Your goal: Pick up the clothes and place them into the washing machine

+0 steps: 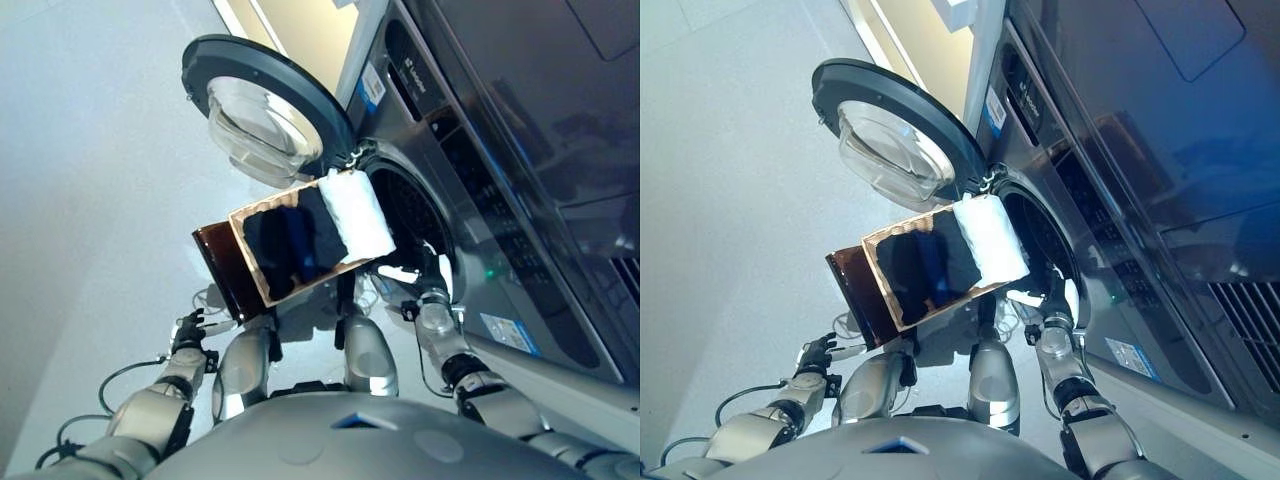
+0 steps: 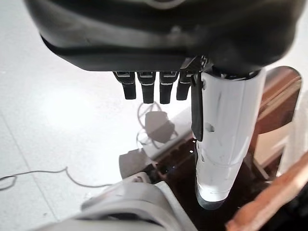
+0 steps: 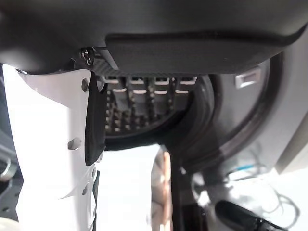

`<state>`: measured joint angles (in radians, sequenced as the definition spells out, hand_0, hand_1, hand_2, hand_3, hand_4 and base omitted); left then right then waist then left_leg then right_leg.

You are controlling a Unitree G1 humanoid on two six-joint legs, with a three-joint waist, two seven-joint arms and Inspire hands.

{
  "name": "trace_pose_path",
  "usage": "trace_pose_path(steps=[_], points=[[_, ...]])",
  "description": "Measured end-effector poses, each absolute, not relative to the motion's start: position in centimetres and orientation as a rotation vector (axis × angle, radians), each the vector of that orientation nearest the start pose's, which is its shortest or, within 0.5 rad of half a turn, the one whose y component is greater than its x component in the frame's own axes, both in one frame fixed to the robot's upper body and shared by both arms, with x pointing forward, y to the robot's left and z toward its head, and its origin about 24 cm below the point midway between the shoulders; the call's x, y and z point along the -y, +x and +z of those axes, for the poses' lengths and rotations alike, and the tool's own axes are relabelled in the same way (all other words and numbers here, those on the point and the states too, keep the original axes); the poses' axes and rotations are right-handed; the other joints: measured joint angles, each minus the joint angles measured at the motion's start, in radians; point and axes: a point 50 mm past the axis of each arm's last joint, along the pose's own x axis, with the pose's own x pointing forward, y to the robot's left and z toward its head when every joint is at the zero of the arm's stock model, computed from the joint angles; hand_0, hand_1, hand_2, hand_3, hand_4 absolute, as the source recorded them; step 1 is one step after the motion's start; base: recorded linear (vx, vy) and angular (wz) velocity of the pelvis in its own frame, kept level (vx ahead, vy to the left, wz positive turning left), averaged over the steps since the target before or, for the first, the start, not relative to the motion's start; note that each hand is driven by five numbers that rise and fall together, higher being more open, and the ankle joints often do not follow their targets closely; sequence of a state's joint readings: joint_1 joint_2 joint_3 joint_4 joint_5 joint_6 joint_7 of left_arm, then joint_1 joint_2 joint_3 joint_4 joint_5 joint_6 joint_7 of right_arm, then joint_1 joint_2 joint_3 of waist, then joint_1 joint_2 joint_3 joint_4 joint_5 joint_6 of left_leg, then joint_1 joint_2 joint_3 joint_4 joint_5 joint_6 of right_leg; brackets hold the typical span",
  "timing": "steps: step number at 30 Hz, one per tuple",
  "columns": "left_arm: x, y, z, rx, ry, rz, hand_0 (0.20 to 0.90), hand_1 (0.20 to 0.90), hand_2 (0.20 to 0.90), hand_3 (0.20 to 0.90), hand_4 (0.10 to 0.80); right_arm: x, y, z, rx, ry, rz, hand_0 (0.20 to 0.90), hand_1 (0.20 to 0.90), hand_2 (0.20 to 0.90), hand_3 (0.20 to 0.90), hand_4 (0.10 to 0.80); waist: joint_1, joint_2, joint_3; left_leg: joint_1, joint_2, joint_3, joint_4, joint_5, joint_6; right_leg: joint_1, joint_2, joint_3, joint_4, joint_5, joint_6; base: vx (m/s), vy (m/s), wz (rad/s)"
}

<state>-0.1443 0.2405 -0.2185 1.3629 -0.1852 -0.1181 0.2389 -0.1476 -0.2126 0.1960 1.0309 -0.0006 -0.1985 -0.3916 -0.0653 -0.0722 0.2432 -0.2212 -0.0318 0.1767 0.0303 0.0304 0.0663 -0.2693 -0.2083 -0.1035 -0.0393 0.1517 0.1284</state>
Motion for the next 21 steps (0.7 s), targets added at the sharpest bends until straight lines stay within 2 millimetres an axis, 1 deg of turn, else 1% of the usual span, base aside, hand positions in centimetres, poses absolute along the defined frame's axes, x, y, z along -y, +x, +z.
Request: trace_pose_path(steps=[3, 7, 8, 10, 11, 15, 16, 17, 18, 20, 21], points=[[-24.1, 12.9, -14.9, -1.076, 0.345, 0.280, 0.900, 0.900, 0.900, 0.900, 0.800, 21.2, 20.4, -10.7, -0.626, -0.437, -0.257, 0.900, 0.900, 0.900, 0.900, 0.800, 0.002, 0.001, 0.000, 0.013, 0.000, 0.019, -0.007, -0.002, 0.002, 0.000, -0.004, 0.000, 0.000, 0.000, 0.000, 0.036, -0.043, -0.19], [-23.9, 13.0, -15.0, -1.075, 0.351, 0.263, 0.900, 0.900, 0.900, 0.900, 0.800, 21.2, 20.3, -10.7, -0.627, -0.433, -0.246, 0.900, 0.900, 0.900, 0.900, 0.800, 0.001, 0.002, -0.001, 0.025, -0.001, 0.022, -0.018, -0.002, 0.002, 0.004, -0.005, -0.001, 0.003, 0.002, 0.002, 0.032, -0.046, -0.04], [-23.9, 13.1, -14.9, -1.075, 0.345, 0.255, 0.900, 0.900, 0.900, 0.900, 0.800, 21.3, 20.2, -10.8, -0.626, -0.431, -0.247, 0.900, 0.900, 0.900, 0.900, 0.800, -0.001, 0.002, -0.001, 0.026, -0.001, 0.022, -0.018, -0.002, 0.002, 0.005, -0.005, -0.001, 0.003, 0.003, 0.004, 0.056, -0.080, 0.03], [-23.8, 13.2, -14.9, -1.075, 0.341, 0.248, 0.900, 0.900, 0.900, 0.900, 0.800, 21.4, 20.0, -10.9, -0.627, -0.425, -0.247, 0.900, 0.900, 0.900, 0.900, 0.800, -0.002, 0.002, -0.001, 0.033, -0.001, 0.021, -0.020, -0.001, 0.002, 0.015, -0.005, -0.003, 0.001, 0.012, -0.002, 0.050, -0.065, 0.04], [-23.7, 13.2, -15.0, -1.077, 0.337, 0.243, 0.900, 0.900, 0.900, 0.900, 0.800, 21.5, 19.5, -11.1, -0.642, -0.422, -0.249, 0.900, 0.900, 0.900, 0.900, 0.800, -0.001, 0.000, -0.004, 0.050, -0.004, 0.023, -0.029, -0.001, 0.001, 0.020, -0.008, -0.002, 0.004, 0.031, -0.004, 0.038, -0.045, -0.03], [-23.6, 13.2, -15.0, -1.077, 0.329, 0.231, 0.900, 0.900, 0.900, 0.900, 0.800, 21.5, 19.3, -11.2, -0.636, -0.388, -0.234, 0.900, 0.900, 0.900, 0.900, 0.800, -0.001, 0.002, -0.014, 0.059, -0.004, 0.030, -0.041, 0.000, 0.000, 0.021, -0.005, 0.003, 0.007, 0.031, -0.005, 0.038, -0.037, -0.06], [-23.6, 13.3, -15.0, -1.076, 0.328, 0.230, 0.900, 0.900, 0.900, 0.900, 0.800, 21.5, 19.3, -11.2, -0.633, -0.372, -0.236, 0.900, 0.900, 0.900, 0.900, 0.800, -0.005, -0.004, -0.018, 0.063, -0.004, 0.034, -0.043, 0.000, 0.000, 0.022, -0.005, 0.005, 0.007, 0.034, 0.000, 0.046, -0.041, -0.08], [-23.5, 13.2, -15.0, -1.077, 0.328, 0.230, 0.900, 0.900, 0.900, 0.900, 0.800, 21.5, 19.2, -11.2, -0.636, -0.356, -0.236, 0.900, 0.900, 0.900, 0.900, 0.800, -0.004, 0.001, -0.017, 0.068, -0.004, 0.036, -0.046, 0.000, 0.000, 0.025, -0.005, 0.006, 0.007, 0.035, 0.001, 0.030, -0.026, -0.04], [-23.5, 13.2, -15.0, -1.078, 0.327, 0.229, 0.900, 0.900, 0.900, 0.900, 0.800, 21.6, 19.1, -11.3, -0.644, -0.342, -0.236, 0.900, 0.900, 0.900, 0.900, 0.800, -0.004, -0.003, -0.020, 0.081, -0.004, 0.035, -0.049, 0.000, 0.000, 0.038, -0.004, 0.006, 0.006, 0.036, 0.003, 0.024, -0.026, -0.05], [-23.5, 12.9, -15.1, -1.086, 0.326, 0.229, 0.900, 0.900, 0.900, 0.900, 0.800, 21.8, 18.6, -11.7, -0.671, -0.336, -0.230, 0.900, 0.900, 0.900, 0.900, 0.800, -0.003, 0.004, -0.032, 0.094, -0.004, 0.035, -0.054, -0.003, 0.001, 0.051, -0.004, 0.007, 0.002, 0.032, -0.002, 0.033, -0.031, -0.01], [-23.5, 12.9, -15.1, -1.087, 0.326, 0.229, 0.900, 0.900, 0.900, 0.900, 0.800, 21.9, 18.5, -11.8, -0.681, -0.333, -0.231, 0.900, 0.900, 0.900, 0.900, 0.800, -0.003, 0.001, -0.042, 0.095, -0.004, 0.036, -0.055, -0.004, 0.000, 0.051, -0.004, 0.007, 0.001, 0.032, -0.002, 0.046, -0.039, 0.01]])
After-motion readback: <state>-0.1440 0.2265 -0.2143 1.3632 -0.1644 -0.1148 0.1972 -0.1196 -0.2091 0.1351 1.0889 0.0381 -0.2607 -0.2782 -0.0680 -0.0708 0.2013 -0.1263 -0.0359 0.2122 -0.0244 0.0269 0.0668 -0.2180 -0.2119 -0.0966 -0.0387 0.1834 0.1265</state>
